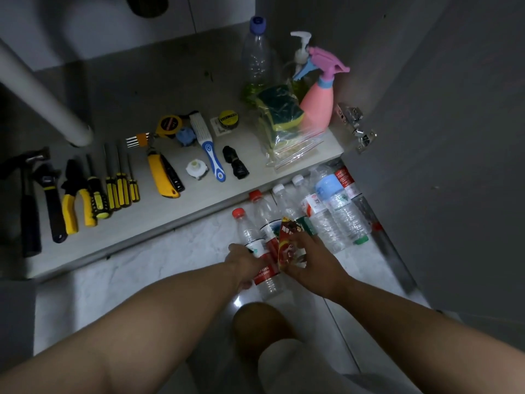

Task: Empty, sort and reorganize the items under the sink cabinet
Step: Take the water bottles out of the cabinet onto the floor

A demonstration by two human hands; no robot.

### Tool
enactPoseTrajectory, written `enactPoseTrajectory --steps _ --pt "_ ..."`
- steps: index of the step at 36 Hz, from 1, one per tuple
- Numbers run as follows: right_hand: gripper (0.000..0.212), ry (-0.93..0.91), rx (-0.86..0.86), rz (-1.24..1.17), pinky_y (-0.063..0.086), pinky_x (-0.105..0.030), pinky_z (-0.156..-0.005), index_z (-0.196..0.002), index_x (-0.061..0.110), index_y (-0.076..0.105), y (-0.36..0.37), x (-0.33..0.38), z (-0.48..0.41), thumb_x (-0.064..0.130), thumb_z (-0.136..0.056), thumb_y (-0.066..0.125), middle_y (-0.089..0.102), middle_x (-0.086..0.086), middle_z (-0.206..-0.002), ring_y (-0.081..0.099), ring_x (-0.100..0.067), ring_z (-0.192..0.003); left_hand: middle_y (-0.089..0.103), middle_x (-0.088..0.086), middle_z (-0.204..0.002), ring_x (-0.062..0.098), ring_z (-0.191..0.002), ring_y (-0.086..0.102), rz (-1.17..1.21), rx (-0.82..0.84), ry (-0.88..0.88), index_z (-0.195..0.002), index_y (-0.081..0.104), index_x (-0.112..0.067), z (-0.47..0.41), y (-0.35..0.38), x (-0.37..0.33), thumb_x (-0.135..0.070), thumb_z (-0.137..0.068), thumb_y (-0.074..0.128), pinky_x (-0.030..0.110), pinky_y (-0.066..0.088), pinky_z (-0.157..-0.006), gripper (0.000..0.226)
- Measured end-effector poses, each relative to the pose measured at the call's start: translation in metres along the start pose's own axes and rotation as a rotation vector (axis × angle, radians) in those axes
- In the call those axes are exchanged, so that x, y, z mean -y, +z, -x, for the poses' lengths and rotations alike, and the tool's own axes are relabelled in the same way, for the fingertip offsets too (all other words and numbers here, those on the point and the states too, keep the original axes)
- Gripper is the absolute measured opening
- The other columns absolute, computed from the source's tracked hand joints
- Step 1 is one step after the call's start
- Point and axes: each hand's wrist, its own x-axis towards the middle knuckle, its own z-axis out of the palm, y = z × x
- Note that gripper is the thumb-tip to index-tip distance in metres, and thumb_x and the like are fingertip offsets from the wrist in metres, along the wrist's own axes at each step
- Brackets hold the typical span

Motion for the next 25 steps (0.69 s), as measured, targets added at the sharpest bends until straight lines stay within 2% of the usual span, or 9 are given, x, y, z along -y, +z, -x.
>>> enactPoseTrajectory --steps 3,6,10,12,14,16,19,22,25 --pt "0.070 -0.010 0.012 0.004 0.051 -0.043 -0.102 -0.139 0.031 0.042 0.000 0.001 0.000 0.049 -0.081 0.075 0.046 -0.002 -0.139 0.055 -0.020 -0.122 0.071 0.016 -0.104 0.028 -0.088 0.074 0.000 0.003 0.020 -0.122 0.054 -0.007 0.003 -0.012 0.000 -0.035 -0.077 0.087 0.044 0.064 -0.076 0.062" --pt "0.071 -0.001 -0.014 -0.004 0.049 -0.039 -0.104 -0.141 0.030 0.041 0.000 -0.002 0.001 0.045 -0.081 0.077 0.046 -0.003 -0.138 0.055 -0.020 -0.122 0.074 0.016 -0.102 0.027 -0.085 0.076 0.056 0.042 0.061 -0.121 0.058 -0.006 0.008 -0.025 0.004 -0.033 -0.080 0.084 0.038 0.064 -0.071 0.056" --pt "0.067 0.016 -0.105 -0.067 0.049 -0.023 -0.093 -0.135 0.040 0.044 -0.004 -0.004 0.004 0.052 -0.076 0.074 0.047 0.002 -0.124 0.057 -0.012 -0.110 0.077 0.011 -0.103 0.022 -0.090 0.077 0.187 0.165 0.164 -0.121 0.062 -0.008 0.023 -0.033 0.006 -0.031 -0.085 0.080 0.040 0.064 -0.080 0.047" --pt "0.063 0.026 -0.171 -0.089 0.050 -0.023 -0.089 -0.129 0.046 0.043 -0.010 -0.003 0.005 0.058 -0.072 0.069 0.046 0.005 -0.120 0.058 -0.008 -0.105 0.077 0.012 -0.103 0.021 -0.090 0.077 0.239 0.202 0.171 -0.121 0.060 -0.010 0.030 -0.031 0.000 -0.030 -0.086 0.079 0.039 0.064 -0.078 0.045" --pt "0.057 0.024 -0.254 -0.073 0.050 -0.022 -0.085 -0.123 0.053 0.040 -0.017 -0.004 0.005 0.054 -0.075 0.071 0.042 0.009 -0.117 0.059 -0.006 -0.100 0.078 0.012 -0.101 0.024 -0.091 0.077 0.282 0.256 0.168 -0.118 0.060 -0.010 0.033 -0.024 -0.011 -0.031 -0.088 0.078 0.040 0.064 -0.078 0.041" --pt "0.056 0.030 -0.338 -0.054 0.052 -0.025 -0.084 -0.125 0.050 0.042 -0.025 -0.006 0.006 0.047 -0.078 0.072 0.040 0.009 -0.118 0.059 -0.009 -0.100 0.078 0.012 -0.099 0.024 -0.091 0.077 0.291 0.287 0.181 -0.116 0.062 -0.010 0.032 -0.012 -0.025 -0.032 -0.089 0.076 0.040 0.064 -0.078 0.038" --pt "0.059 0.064 -0.444 -0.008 0.050 -0.023 -0.083 -0.134 0.044 0.043 -0.039 -0.008 0.007 0.047 -0.082 0.071 0.037 0.010 -0.123 0.057 -0.011 -0.103 0.076 0.014 -0.104 0.025 -0.090 0.077 0.298 0.263 0.190 -0.121 0.060 -0.008 0.026 0.013 -0.046 -0.033 -0.089 0.076 0.041 0.064 -0.075 0.044" --pt "0.060 0.090 -0.511 0.019 0.050 -0.026 -0.084 -0.137 0.038 0.043 -0.050 -0.008 0.007 0.043 -0.084 0.071 0.032 0.013 -0.119 0.057 -0.013 -0.103 0.070 0.016 -0.117 0.029 -0.098 0.074 0.235 0.220 0.215 -0.131 0.055 -0.008 0.017 0.036 -0.063 -0.036 -0.087 0.077 0.049 0.063 -0.083 0.057" --pt "0.062 0.083 -0.520 0.040 0.045 -0.022 -0.085 -0.140 0.034 0.045 -0.061 -0.011 0.006 0.033 -0.085 0.072 0.032 0.012 -0.116 0.056 -0.013 -0.103 0.068 0.014 -0.121 0.030 -0.102 0.071 0.156 0.177 0.277 -0.133 0.051 -0.010 0.013 0.052 -0.072 -0.037 -0.085 0.079 0.050 0.061 -0.086 0.062"
